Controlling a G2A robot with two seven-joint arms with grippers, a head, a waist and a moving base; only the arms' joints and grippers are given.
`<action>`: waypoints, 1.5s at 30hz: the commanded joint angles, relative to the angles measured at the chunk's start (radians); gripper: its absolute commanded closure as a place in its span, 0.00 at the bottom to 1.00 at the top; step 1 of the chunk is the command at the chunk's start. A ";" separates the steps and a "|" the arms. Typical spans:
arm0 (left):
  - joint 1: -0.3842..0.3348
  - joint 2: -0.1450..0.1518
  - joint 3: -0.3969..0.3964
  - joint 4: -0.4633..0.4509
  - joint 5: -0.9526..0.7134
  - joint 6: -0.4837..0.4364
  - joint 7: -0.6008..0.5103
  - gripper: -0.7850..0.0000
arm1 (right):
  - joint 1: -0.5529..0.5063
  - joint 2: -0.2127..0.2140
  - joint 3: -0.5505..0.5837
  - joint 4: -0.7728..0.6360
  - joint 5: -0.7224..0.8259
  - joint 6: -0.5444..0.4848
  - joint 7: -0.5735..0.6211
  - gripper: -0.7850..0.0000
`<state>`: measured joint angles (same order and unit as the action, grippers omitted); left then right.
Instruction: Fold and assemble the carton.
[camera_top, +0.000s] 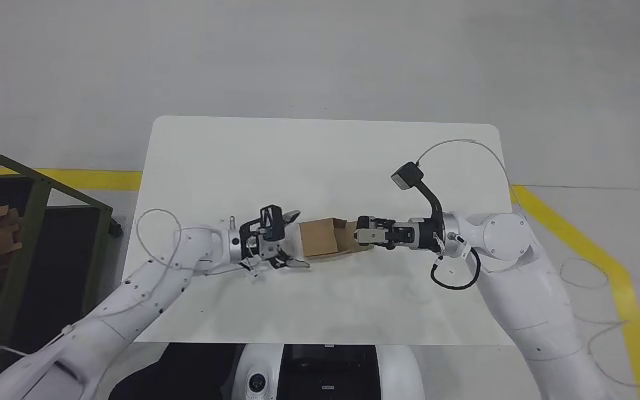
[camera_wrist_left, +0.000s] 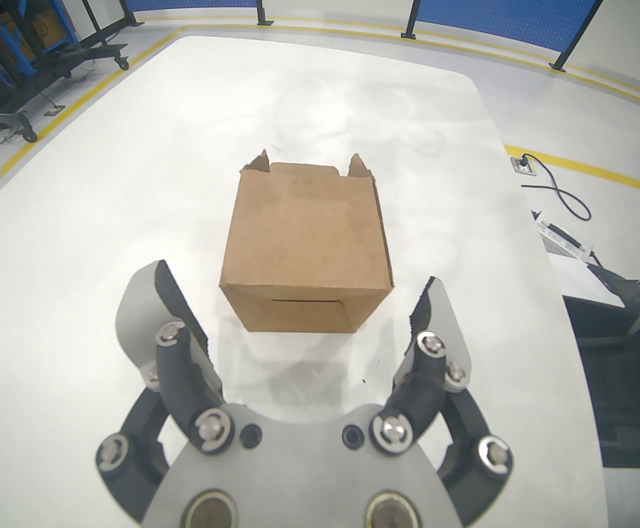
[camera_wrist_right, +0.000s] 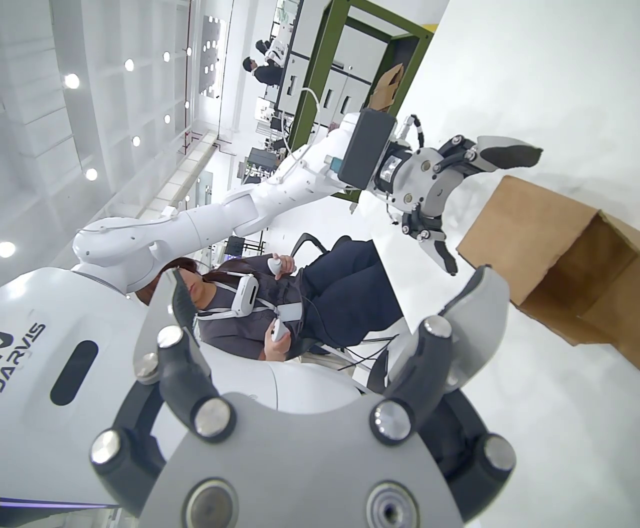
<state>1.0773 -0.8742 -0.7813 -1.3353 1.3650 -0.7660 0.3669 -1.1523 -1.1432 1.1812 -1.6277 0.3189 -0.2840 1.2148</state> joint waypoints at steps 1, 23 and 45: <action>-0.023 -0.014 0.021 0.027 0.001 -0.011 -0.009 0.00 | 0.000 0.000 0.000 0.000 0.000 0.000 0.000 0.00; -0.139 -0.086 0.087 0.131 0.082 -0.065 -0.020 0.00 | 0.000 0.000 0.000 0.000 0.000 0.000 0.000 0.00; -0.095 -0.070 0.022 0.104 0.141 -0.070 0.085 0.00 | 0.000 0.000 0.000 0.000 0.000 0.000 0.000 0.00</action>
<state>0.9823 -0.9445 -0.7591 -1.2311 1.5058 -0.8359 0.4519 -1.1523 -1.1432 1.1812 -1.6277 0.3189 -0.2840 1.2148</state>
